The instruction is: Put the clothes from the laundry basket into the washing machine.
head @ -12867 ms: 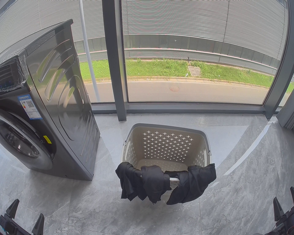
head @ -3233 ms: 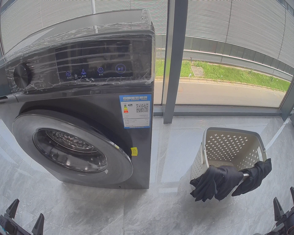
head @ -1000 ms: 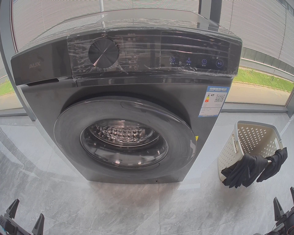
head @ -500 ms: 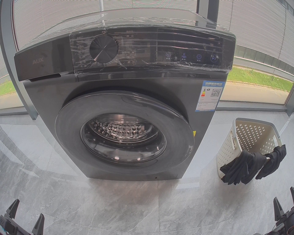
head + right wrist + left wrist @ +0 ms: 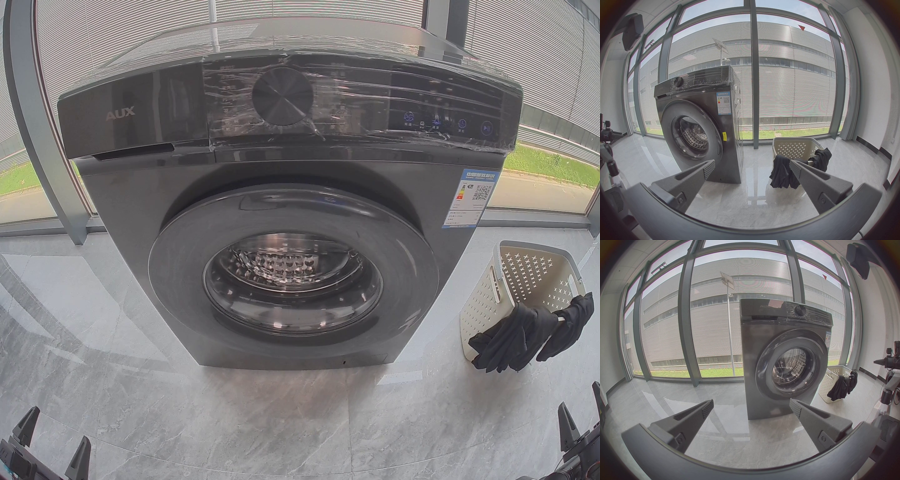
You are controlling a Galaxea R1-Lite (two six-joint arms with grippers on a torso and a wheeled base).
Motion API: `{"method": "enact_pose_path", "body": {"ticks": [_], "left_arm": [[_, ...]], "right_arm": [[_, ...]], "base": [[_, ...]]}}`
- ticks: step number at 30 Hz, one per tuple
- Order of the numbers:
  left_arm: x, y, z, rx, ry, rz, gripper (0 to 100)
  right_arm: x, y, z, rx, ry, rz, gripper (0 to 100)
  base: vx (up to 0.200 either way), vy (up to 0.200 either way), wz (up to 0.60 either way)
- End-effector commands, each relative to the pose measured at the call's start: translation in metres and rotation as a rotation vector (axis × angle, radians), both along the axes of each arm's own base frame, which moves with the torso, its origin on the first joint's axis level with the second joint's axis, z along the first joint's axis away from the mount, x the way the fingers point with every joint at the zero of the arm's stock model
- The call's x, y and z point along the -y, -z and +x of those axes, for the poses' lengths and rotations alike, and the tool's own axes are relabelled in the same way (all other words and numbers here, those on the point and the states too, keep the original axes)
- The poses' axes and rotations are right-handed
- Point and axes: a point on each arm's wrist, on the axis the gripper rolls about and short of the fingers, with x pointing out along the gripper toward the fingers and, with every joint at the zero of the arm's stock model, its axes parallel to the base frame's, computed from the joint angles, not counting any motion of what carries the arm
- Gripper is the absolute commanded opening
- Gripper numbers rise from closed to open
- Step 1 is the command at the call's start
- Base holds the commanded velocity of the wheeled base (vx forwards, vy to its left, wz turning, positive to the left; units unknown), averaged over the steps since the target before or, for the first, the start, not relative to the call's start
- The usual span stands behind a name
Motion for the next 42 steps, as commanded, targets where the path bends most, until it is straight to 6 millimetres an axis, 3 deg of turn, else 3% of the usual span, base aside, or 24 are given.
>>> {"method": "enact_pose_path", "body": {"ticks": [1,13,19,42], "left_arm": [[0.0000,0.0053,0.0000,0.000,0.000,0.001,100],[0.0000,0.0053,0.0000,0.000,0.000,0.000,100],[0.0000,0.0053,0.0000,0.000,-0.002,0.000,100],[-0.0001,0.0055,0.0000,-0.001,-0.003,0.003,100]], "right_arm": [[0.0000,0.0053,0.0001,-0.001,0.000,0.000,100],[0.0000,0.0053,0.0001,-0.001,0.000,0.000,100],[0.0000,0.0053,0.0001,-0.001,0.000,0.000,100],[0.0000,0.0053,0.0001,-0.001,0.002,0.003,100]], "base": [[0.000,0.000,0.00],[0.000,0.000,0.00],[0.200,0.000,0.00],[0.000,0.000,0.00]]}}
